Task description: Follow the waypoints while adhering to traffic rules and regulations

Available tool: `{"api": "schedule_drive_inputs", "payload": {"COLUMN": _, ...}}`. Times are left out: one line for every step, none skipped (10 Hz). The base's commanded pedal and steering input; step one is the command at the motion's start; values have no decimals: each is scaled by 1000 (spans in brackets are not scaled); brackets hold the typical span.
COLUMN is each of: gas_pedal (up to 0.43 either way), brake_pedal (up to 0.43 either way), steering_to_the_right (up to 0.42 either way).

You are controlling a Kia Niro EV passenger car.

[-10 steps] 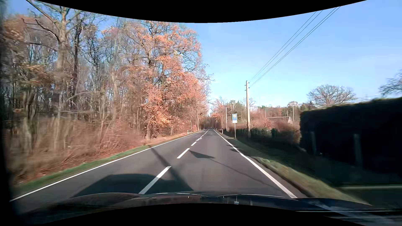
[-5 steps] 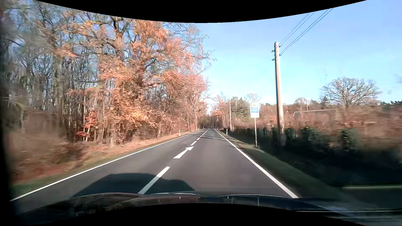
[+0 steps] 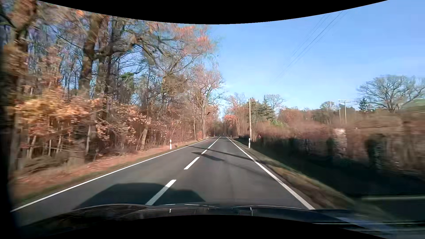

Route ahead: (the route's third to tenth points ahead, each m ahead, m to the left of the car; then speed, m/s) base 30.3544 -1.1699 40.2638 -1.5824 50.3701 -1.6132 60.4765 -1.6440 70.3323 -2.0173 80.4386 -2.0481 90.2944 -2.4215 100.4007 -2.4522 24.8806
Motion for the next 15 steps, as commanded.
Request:
{"api": "schedule_drive_inputs", "payload": {"gas_pedal": 197, "brake_pedal": 0, "steering_to_the_right": -1}}
{"api": "schedule_drive_inputs", "payload": {"gas_pedal": 197, "brake_pedal": 0, "steering_to_the_right": -1}}
{"api": "schedule_drive_inputs", "payload": {"gas_pedal": 197, "brake_pedal": 0, "steering_to_the_right": -1}}
{"api": "schedule_drive_inputs", "payload": {"gas_pedal": 197, "brake_pedal": 0, "steering_to_the_right": -1}}
{"api": "schedule_drive_inputs", "payload": {"gas_pedal": 197, "brake_pedal": 0, "steering_to_the_right": -1}}
{"api": "schedule_drive_inputs", "payload": {"gas_pedal": 197, "brake_pedal": 0, "steering_to_the_right": -1}}
{"api": "schedule_drive_inputs", "payload": {"gas_pedal": 197, "brake_pedal": 0, "steering_to_the_right": -1}}
{"api": "schedule_drive_inputs", "payload": {"gas_pedal": 197, "brake_pedal": 0, "steering_to_the_right": -1}}
{"api": "schedule_drive_inputs", "payload": {"gas_pedal": 197, "brake_pedal": 0, "steering_to_the_right": -1}}
{"api": "schedule_drive_inputs", "payload": {"gas_pedal": 197, "brake_pedal": 0, "steering_to_the_right": -1}}
{"api": "schedule_drive_inputs", "payload": {"gas_pedal": 189, "brake_pedal": 0, "steering_to_the_right": -1}}
{"api": "schedule_drive_inputs", "payload": {"gas_pedal": 189, "brake_pedal": 0, "steering_to_the_right": -1}}
{"api": "schedule_drive_inputs", "payload": {"gas_pedal": 189, "brake_pedal": 0, "steering_to_the_right": -1}}
{"api": "schedule_drive_inputs", "payload": {"gas_pedal": 189, "brake_pedal": 0, "steering_to_the_right": -1}}
{"api": "schedule_drive_inputs", "payload": {"gas_pedal": 189, "brake_pedal": 0, "steering_to_the_right": -1}}
